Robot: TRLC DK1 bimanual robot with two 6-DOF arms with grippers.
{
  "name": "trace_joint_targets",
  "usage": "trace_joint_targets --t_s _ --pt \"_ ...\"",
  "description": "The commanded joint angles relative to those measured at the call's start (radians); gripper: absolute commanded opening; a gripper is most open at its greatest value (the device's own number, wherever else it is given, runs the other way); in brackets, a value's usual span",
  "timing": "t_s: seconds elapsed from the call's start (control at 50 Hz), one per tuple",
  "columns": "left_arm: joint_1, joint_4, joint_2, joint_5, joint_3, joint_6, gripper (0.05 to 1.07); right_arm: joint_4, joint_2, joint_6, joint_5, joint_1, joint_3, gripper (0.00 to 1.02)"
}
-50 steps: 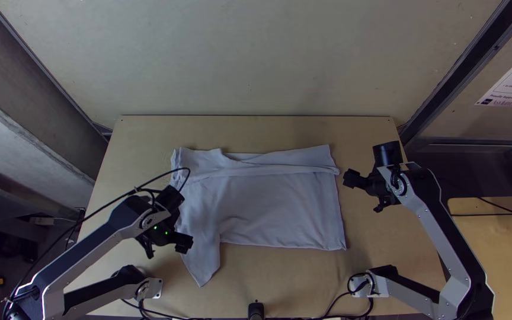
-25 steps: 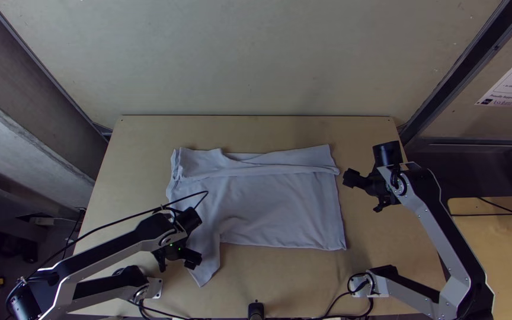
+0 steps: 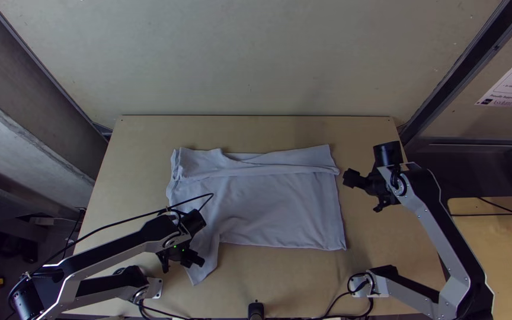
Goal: Fold the t-shirt
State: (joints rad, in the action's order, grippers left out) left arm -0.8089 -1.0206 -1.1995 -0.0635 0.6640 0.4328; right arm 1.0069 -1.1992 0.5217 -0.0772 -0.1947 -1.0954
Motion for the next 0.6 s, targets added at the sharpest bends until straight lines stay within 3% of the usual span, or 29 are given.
trace_joint_targets --t_s 0.0,0.28,0.58 --pt "-0.007 0.04 -0.015 0.001 -0.029 -0.008 0.08 0.006 0.003 -0.042 0.04 0.021 0.081 0.9" --pt "0.077 0.031 0.034 0.001 0.006 -0.029 0.08 0.118 -0.03 -0.08 0.189 0.009 0.19 0.9" --pt "0.157 0.008 0.061 0.001 0.075 -0.034 0.08 0.246 -0.155 -0.169 0.232 -0.031 0.247 0.9"
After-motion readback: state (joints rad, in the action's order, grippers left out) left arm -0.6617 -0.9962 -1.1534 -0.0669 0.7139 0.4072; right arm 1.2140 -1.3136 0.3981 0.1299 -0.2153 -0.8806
